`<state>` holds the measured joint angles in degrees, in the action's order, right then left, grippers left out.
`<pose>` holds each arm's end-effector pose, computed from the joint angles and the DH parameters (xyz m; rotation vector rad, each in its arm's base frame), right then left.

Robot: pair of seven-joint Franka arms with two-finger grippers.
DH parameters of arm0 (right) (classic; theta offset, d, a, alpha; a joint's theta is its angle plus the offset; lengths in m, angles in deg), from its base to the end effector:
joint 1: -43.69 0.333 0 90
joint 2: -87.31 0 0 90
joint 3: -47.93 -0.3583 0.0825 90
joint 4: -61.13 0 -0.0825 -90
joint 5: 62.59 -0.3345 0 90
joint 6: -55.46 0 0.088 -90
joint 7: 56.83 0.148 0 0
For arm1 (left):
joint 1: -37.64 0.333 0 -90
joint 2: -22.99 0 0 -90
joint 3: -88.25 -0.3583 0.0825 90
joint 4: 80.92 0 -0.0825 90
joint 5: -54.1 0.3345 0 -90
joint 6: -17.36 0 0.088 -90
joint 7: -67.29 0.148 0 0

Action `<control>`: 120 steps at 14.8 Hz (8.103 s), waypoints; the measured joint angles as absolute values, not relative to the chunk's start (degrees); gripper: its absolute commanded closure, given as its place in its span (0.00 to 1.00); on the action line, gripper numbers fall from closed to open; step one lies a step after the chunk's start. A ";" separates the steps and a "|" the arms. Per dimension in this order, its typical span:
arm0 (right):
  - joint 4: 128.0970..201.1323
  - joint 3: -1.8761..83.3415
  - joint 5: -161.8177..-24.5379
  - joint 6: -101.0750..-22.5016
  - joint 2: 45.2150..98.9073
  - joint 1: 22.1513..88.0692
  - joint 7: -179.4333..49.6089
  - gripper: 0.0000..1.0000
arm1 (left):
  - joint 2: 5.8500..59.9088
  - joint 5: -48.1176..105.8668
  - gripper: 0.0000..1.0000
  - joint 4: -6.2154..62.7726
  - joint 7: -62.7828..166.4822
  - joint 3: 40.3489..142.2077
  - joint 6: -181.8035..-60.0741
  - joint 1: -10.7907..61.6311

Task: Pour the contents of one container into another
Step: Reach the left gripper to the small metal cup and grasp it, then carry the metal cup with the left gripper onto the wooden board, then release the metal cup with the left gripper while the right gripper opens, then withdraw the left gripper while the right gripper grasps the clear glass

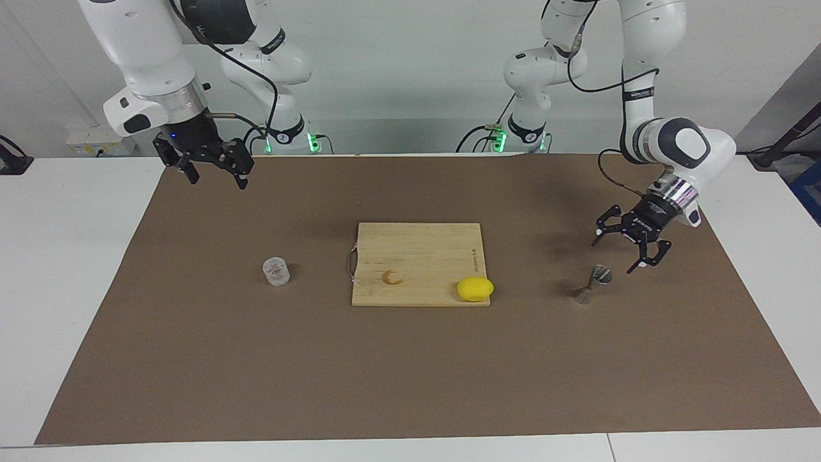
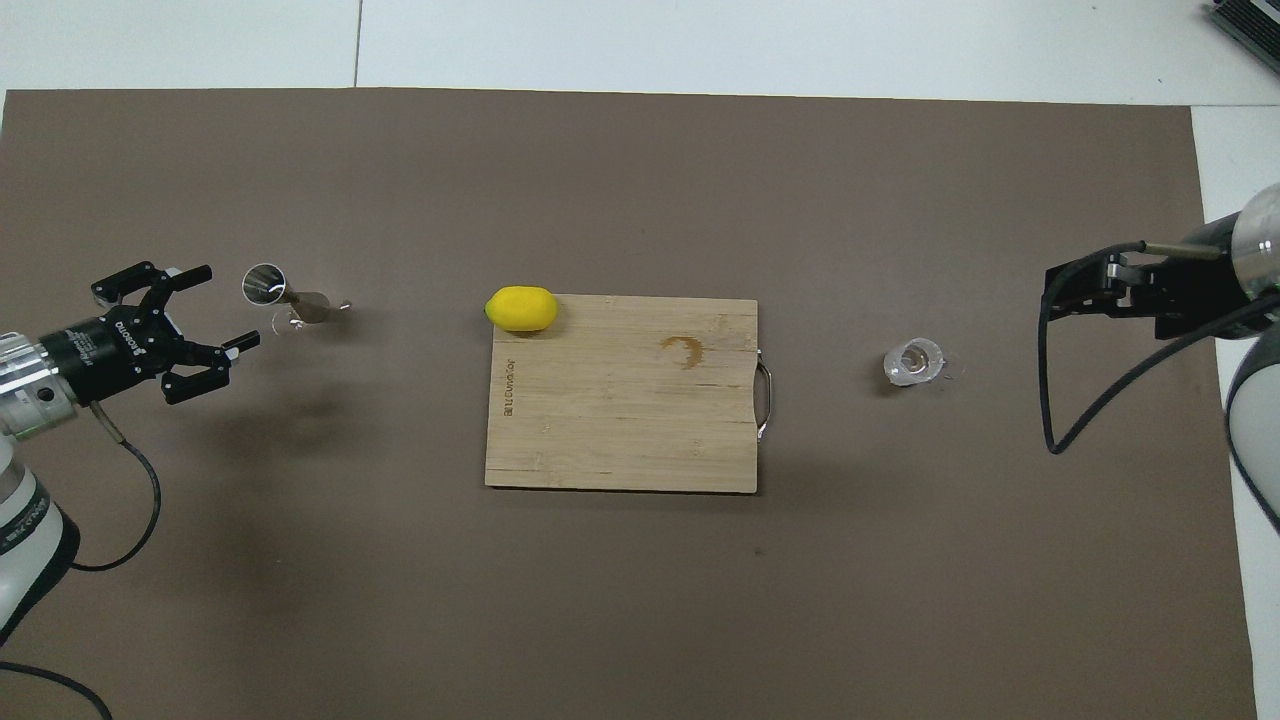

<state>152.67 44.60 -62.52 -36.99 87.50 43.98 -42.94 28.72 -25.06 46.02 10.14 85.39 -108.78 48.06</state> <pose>0.5075 0.0320 0.6199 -3.1273 0.2810 -0.0301 0.5288 0.0561 0.3983 0.9853 1.9256 -0.5541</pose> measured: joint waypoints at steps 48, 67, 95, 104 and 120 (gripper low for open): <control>152.67 44.60 -62.52 -36.99 87.50 43.98 -42.94 0.00 | 29.69 -38.71 1.00 40.33 3.58 86.80 -108.51 21.97; 152.70 44.69 -62.52 -36.57 87.49 42.59 -42.94 0.00 | 39.99 -48.98 1.00 32.24 -0.31 86.71 -133.90 -4.14; 172.90 44.94 -97.23 -58.47 74.16 33.18 6.33 0.00 | 30.59 -24.14 0.00 30.98 -3.64 84.56 -136.38 1.34; 173.41 44.96 -105.16 -58.48 66.52 28.28 -4.35 0.00 | 30.38 15.22 0.00 28.33 -3.81 83.66 -136.07 14.48; 175.88 44.57 -113.25 -58.09 64.84 29.77 -7.54 0.69 | 22.43 44.96 0.00 20.63 52.53 83.62 -91.83 32.30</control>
